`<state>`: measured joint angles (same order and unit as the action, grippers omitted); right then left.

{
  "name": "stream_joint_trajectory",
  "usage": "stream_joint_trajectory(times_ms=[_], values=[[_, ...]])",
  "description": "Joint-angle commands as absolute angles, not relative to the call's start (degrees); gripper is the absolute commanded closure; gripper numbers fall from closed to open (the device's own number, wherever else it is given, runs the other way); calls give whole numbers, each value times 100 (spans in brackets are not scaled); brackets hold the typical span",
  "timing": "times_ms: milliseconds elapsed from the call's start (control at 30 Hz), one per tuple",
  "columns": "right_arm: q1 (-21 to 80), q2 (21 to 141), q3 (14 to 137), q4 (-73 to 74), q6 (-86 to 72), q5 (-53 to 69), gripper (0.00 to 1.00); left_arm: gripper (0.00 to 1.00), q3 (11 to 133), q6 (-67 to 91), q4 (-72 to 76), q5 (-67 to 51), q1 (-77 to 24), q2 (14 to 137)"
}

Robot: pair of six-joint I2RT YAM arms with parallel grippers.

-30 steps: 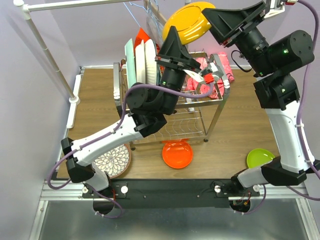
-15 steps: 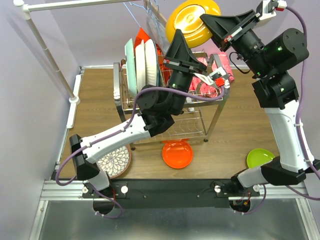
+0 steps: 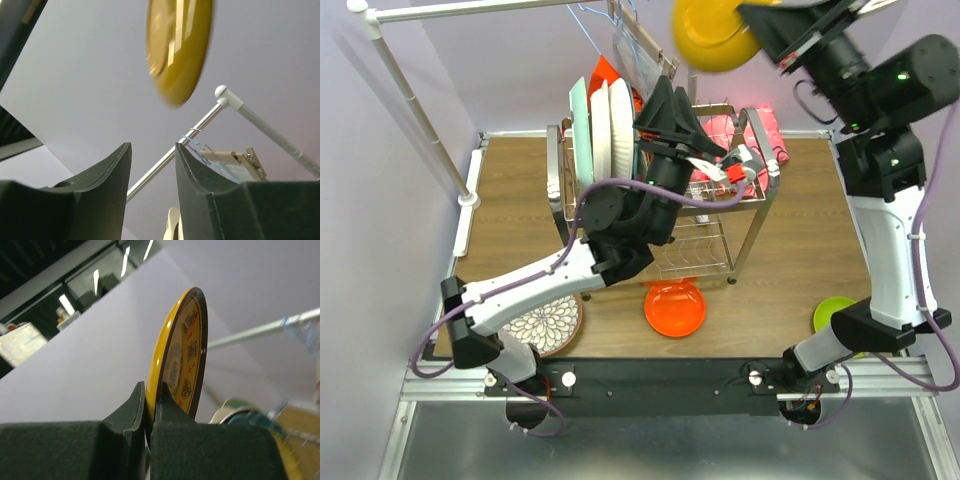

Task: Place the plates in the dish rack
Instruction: Pass the plate from the left arm to the right, then insert the plate into the dish rack

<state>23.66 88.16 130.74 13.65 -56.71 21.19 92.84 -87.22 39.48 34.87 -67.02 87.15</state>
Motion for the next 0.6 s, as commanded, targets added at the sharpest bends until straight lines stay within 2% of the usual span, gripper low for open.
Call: stream_joint_trajectory(times_ms=[0,33,233,367,500,533,567], values=[[2004,8710,13448,202,-4667,1310,99,50,9290,-7788,3929,3762,-6899,8016],[1995,8684,13412,202,-4658,1310,99,46,9281,-7665,3842,3744,-6899,7972],[1986,8482,13053,211,-4360,1257,99,46,9307,-7340,3631,3910,-6917,7752],[1986,8218,12368,290,-4298,1440,99,46,10035,-6076,2446,3920,-6891,7568],[1986,8174,11857,483,-4614,1968,99,37,11255,-4505,1189,3981,-6733,7620],[1986,8209,11787,518,-4701,2047,99,29,11441,-4283,795,4008,-6706,7629],[1995,8209,11673,588,-4711,2161,100,26,11583,-4037,626,3999,-6619,7620]])
